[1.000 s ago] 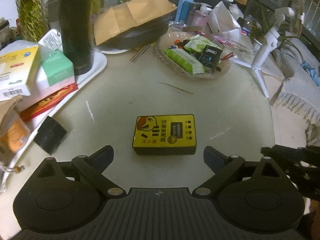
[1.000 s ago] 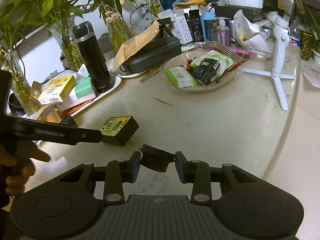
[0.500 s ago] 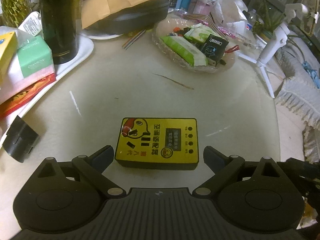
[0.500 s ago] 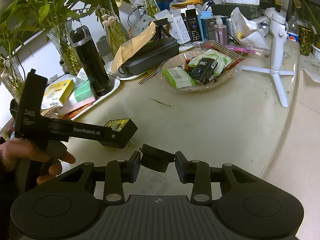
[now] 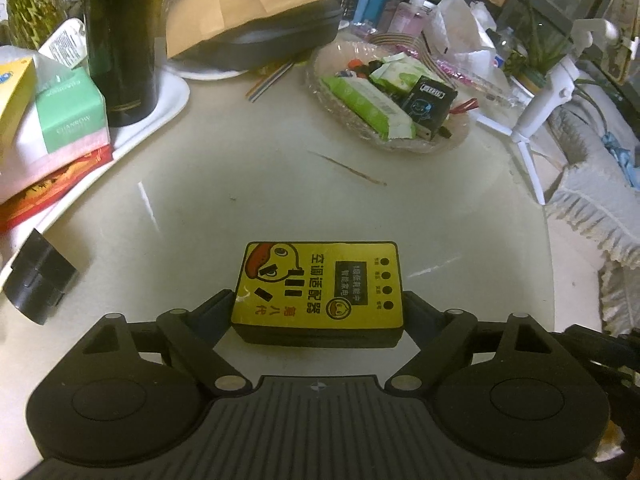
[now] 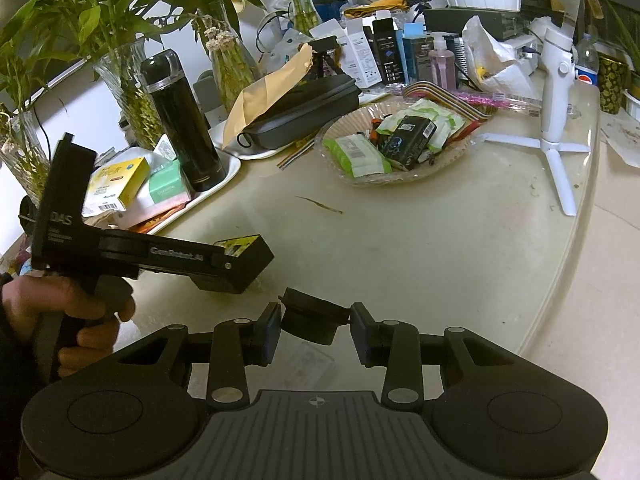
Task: Organize rigid objects
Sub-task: 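Close the left gripper around the yellow battery box, then carry the battery box to the cardboard box with the left gripper while the right carries the knob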
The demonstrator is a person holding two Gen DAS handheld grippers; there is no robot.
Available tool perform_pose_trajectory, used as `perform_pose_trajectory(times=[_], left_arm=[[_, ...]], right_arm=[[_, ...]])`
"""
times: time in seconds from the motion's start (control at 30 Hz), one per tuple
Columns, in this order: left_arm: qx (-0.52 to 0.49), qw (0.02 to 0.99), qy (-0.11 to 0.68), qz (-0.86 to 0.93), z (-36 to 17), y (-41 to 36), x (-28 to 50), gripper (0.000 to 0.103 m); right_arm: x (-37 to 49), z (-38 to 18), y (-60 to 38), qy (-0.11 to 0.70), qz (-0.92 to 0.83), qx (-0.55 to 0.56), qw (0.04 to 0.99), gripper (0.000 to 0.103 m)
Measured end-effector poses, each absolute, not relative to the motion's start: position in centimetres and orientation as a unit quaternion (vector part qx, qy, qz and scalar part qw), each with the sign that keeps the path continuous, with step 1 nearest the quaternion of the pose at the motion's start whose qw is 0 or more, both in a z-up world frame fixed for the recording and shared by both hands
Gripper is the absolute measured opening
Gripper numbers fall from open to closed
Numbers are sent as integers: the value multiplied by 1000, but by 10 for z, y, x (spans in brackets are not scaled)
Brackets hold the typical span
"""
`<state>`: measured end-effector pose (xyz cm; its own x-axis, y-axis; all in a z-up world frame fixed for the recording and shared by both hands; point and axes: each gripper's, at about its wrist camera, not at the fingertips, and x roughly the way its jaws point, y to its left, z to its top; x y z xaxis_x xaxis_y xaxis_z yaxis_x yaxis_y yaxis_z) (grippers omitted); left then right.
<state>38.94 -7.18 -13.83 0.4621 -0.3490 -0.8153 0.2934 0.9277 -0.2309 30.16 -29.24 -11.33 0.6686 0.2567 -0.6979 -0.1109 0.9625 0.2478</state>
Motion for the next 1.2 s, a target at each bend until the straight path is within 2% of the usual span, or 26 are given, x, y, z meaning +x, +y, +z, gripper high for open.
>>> perform_pose_trajectory(times=[0.67,1.2], left_arm=[[26,887,441,-135,-80,-54,338,88],[43,902,422,-86,-36,-33,278,88]], right_arm=[[303,-106,-281,414,115,72,900,40],[280,-65,-260,422,141,51,894,40]])
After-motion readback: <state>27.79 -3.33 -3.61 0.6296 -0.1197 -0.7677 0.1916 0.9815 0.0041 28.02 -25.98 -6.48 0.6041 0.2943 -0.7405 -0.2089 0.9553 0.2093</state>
